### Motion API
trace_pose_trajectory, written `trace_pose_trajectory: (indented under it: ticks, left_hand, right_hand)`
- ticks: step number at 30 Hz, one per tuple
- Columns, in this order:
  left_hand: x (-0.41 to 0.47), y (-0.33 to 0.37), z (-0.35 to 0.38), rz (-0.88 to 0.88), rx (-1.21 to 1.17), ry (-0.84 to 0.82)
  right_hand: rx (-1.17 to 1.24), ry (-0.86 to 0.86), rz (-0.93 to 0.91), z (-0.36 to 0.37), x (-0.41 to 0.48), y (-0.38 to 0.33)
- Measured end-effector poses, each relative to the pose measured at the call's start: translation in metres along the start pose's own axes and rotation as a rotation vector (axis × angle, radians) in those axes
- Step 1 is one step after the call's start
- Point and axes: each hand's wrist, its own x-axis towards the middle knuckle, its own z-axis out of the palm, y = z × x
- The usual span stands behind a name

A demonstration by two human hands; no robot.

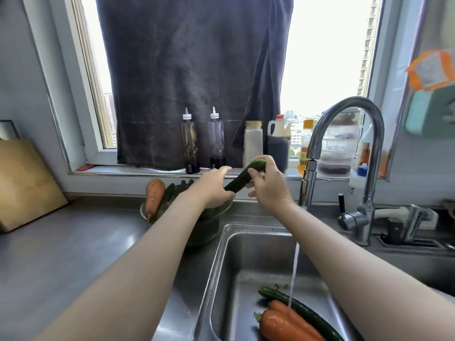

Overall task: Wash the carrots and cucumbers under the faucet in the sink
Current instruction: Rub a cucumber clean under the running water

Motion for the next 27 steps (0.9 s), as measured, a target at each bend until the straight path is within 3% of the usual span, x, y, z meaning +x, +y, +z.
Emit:
trace_pose_trajectory:
  ticks: [6, 11, 17, 21, 27]
  left_hand:
    - [0.007, 0.052, 0.027, 0.224, 0.315, 0.036]
    - [0.001, 0.078, 0.065, 0.294, 0.262, -0.158]
    - [-0.005, 0.09, 0.106, 0.375, 0.537, -0.174]
    - [-0.003, 0.095, 0.128, 0.378, 0.641, -0.229]
    - [0.003, 0.095, 0.176, 0.344, 0.556, -0.296]
  right_hand:
    - [0.039, 0.199, -0.086, -0.032, -0.047, 0.022]
    - [0.296, 0.287, 0.131, -0.061, -0.087, 0.049]
    - [0.513, 0.122, 0.511, -0.089, -0.104, 0.086]
    - [0.305, -0.094, 0.7, -0.102, -0.102, 0.113]
    - [-0.35, -0.372, 0.628, -0.096, -0.093, 0.135]
